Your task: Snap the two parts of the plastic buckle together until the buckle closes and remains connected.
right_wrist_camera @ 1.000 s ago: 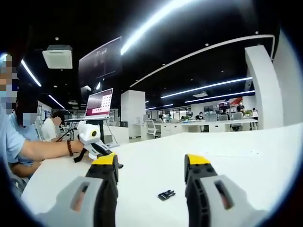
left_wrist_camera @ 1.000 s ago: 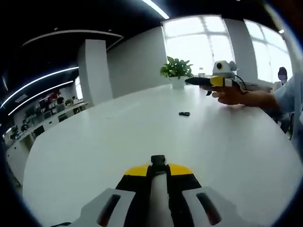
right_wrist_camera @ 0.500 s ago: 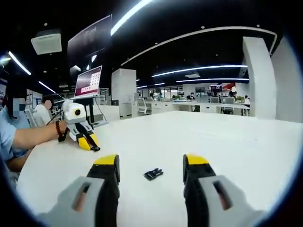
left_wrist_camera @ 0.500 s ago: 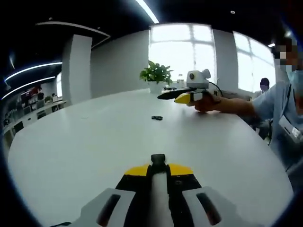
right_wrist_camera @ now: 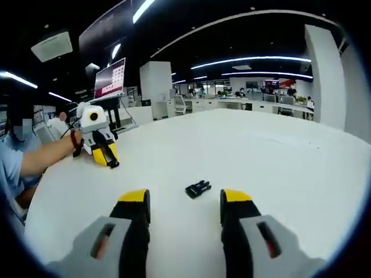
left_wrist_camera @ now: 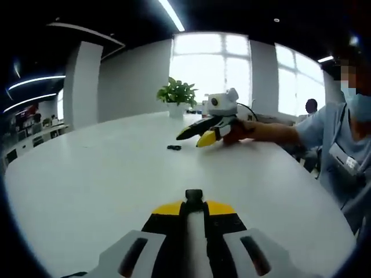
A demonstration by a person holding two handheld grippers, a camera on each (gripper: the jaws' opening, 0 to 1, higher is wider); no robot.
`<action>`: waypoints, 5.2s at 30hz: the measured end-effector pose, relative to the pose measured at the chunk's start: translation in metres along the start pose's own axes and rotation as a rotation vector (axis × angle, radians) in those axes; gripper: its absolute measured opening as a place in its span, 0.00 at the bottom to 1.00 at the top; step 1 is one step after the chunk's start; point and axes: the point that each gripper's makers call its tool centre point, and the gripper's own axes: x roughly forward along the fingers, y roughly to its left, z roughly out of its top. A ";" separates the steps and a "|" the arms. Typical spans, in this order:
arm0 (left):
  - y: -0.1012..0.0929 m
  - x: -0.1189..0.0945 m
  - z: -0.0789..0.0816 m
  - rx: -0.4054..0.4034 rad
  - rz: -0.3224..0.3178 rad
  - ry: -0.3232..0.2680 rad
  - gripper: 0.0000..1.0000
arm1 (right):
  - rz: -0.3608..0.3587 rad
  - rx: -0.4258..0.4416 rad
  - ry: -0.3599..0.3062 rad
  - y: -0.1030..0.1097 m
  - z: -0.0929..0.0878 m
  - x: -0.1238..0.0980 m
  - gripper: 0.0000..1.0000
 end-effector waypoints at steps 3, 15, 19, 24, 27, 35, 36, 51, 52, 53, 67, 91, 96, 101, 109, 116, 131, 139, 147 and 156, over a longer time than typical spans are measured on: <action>-0.003 0.001 0.000 0.000 -0.016 -0.006 0.12 | -0.005 -0.025 0.013 0.001 0.000 0.005 0.46; -0.014 0.003 -0.003 -0.007 -0.049 -0.009 0.12 | 0.023 -0.036 0.060 -0.001 -0.008 0.020 0.41; -0.015 0.002 -0.003 -0.009 -0.049 -0.010 0.12 | 0.072 -0.055 0.048 0.000 -0.006 0.028 0.36; -0.016 0.002 -0.004 -0.004 -0.050 -0.011 0.12 | 0.212 -0.104 0.037 0.002 -0.006 0.040 0.24; -0.015 0.001 -0.004 -0.004 -0.050 -0.012 0.12 | 0.254 -0.121 0.036 0.006 -0.007 0.042 0.23; -0.015 0.001 -0.003 0.009 -0.065 -0.012 0.12 | 0.416 -0.192 0.027 0.047 -0.011 0.029 0.19; -0.016 0.001 -0.003 0.011 -0.067 -0.012 0.12 | 0.433 -0.199 0.027 0.053 -0.010 0.027 0.19; -0.020 0.001 -0.004 0.036 -0.089 -0.012 0.12 | 0.445 -0.207 0.039 0.059 -0.005 0.012 0.21; -0.021 0.001 -0.004 0.038 -0.090 -0.012 0.12 | 0.443 -0.207 0.040 0.059 -0.005 0.012 0.21; -0.021 0.001 -0.004 0.039 -0.091 -0.012 0.12 | 0.443 -0.206 0.041 0.059 -0.005 0.011 0.21; -0.025 0.002 -0.006 0.038 -0.091 -0.012 0.12 | 0.419 -0.192 0.046 0.059 -0.009 0.011 0.13; -0.028 0.004 -0.007 0.062 -0.101 -0.014 0.12 | 0.423 -0.207 0.044 0.058 -0.011 0.016 0.19; -0.029 0.005 -0.007 0.063 -0.101 -0.015 0.12 | 0.441 -0.200 0.046 0.063 -0.013 0.013 0.20; -0.028 0.004 -0.007 0.062 -0.101 -0.014 0.12 | 0.429 -0.197 0.047 0.062 -0.014 0.012 0.14; -0.026 0.004 -0.006 0.061 -0.101 -0.014 0.12 | 0.417 -0.219 0.043 0.061 -0.012 0.012 0.13; -0.026 0.005 -0.005 0.064 -0.102 -0.015 0.12 | 0.431 -0.245 0.050 0.064 -0.011 0.013 0.13; -0.033 0.007 -0.006 0.068 -0.105 -0.014 0.12 | 0.466 -0.284 0.023 0.080 0.001 0.015 0.12; -0.040 0.010 -0.007 0.073 -0.106 -0.008 0.12 | 0.516 -0.287 -0.008 0.104 0.011 0.018 0.12; -0.046 0.016 -0.006 0.084 -0.119 0.006 0.12 | 0.530 -0.301 -0.004 0.118 0.009 0.022 0.12; -0.045 0.017 -0.002 0.093 -0.158 0.007 0.12 | 0.604 -0.306 0.009 0.134 0.001 0.018 0.12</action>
